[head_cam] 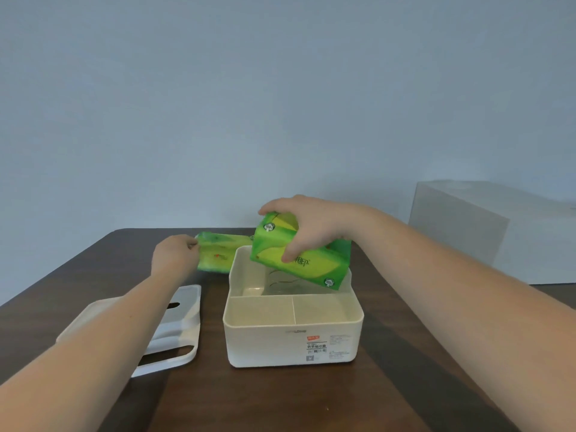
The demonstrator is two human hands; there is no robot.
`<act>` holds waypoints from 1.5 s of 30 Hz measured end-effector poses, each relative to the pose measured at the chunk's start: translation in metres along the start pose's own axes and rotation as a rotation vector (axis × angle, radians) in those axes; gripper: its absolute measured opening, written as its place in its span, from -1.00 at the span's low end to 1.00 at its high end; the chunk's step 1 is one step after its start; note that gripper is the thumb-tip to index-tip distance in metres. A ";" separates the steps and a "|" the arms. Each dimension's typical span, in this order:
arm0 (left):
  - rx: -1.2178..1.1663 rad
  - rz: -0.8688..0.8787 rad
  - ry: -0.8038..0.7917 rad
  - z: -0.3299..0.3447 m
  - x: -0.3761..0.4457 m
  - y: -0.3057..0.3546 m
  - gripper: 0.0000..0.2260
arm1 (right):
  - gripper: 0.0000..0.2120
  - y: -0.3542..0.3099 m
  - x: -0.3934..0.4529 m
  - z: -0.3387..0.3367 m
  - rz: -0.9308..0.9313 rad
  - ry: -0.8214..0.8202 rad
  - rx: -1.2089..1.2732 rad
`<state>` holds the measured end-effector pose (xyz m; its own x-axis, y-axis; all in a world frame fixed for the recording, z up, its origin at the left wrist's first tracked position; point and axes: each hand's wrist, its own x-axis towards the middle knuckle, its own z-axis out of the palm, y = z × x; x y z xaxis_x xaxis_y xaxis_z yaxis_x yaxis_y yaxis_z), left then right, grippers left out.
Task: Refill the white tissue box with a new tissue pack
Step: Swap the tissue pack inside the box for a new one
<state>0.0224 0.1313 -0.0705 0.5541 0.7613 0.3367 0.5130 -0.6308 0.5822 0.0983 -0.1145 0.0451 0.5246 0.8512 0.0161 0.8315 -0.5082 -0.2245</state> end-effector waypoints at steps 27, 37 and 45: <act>0.077 -0.073 -0.014 -0.056 -0.025 -0.040 -0.59 | -0.61 -0.033 -0.001 0.035 -0.105 0.134 0.241; 0.254 -0.289 -0.195 -0.084 -0.050 -0.093 -0.51 | -0.69 -0.110 0.019 0.077 -0.086 0.166 0.310; 0.205 -0.352 -0.198 -0.090 -0.060 -0.114 -0.53 | -0.64 -0.152 0.046 0.122 0.038 -0.184 -0.114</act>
<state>-0.1283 0.1713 -0.0903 0.4272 0.9040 -0.0148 0.8007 -0.3707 0.4707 -0.0263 0.0180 -0.0390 0.5227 0.8353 -0.1703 0.8323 -0.5433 -0.1099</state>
